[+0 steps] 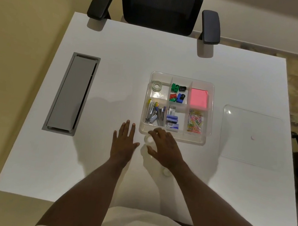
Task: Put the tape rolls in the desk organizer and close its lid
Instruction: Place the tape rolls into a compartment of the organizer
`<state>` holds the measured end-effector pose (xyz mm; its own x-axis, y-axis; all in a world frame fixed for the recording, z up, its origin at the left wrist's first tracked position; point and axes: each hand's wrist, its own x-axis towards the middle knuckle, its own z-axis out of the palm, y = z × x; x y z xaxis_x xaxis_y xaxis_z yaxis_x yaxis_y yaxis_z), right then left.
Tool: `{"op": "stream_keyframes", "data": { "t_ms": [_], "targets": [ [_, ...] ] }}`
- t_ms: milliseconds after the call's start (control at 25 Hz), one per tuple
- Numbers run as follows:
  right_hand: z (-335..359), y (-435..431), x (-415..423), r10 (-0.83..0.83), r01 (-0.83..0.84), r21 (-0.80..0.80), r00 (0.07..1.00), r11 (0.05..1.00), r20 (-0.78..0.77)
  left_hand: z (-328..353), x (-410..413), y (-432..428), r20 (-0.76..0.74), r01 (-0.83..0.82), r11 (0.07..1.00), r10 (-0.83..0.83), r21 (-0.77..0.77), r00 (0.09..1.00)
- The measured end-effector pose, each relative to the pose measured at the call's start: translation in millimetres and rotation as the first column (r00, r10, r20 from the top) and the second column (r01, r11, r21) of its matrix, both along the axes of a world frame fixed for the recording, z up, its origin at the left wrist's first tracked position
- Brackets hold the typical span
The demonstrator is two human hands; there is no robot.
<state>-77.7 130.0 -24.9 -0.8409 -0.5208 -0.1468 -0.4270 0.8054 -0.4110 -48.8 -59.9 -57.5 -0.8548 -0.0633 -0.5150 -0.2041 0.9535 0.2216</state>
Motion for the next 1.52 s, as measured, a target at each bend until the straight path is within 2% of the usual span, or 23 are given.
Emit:
{"op": "stream_keyframes", "data": {
  "t_ms": [160,320,600,800,1160,1520],
  "targets": [
    [22.8,-7.3,-77.7,-0.083,0.080,-0.039,0.992,0.996,-0.091,-1.6,0.4,-1.7,-0.021,0.001,1.000,-0.001,0.008,1.000],
    [31.2,-14.7,-151.3,-0.151,0.153,0.013,0.984,0.988,-0.098,-7.5,-1.3,-2.9,-0.022,0.018,1.000,-0.018,-0.021,1.000],
    [13.6,-41.3,-222.6,-0.045,0.095,0.367,0.989,0.925,-0.142,-19.7,-3.8,-2.3,-0.010,0.005,0.999,-0.005,-0.044,1.000],
    [-0.6,-53.3,-230.0,-0.013,0.088,0.463,0.986,0.882,-0.163,-21.0,-5.2,-0.1,0.023,0.002,0.998,-0.001,-0.055,1.000],
    [22.4,-42.3,-206.9,-0.047,0.129,0.374,0.975,0.918,-0.219,-12.8,-9.1,-2.4,0.055,0.015,0.999,-0.012,-0.050,0.998],
    [36.1,-4.6,-100.1,-0.093,0.132,0.150,0.965,0.980,-0.245,-3.6,-7.1,-0.7,0.024,0.015,0.999,-0.014,-0.043,1.000]
  ]
}}
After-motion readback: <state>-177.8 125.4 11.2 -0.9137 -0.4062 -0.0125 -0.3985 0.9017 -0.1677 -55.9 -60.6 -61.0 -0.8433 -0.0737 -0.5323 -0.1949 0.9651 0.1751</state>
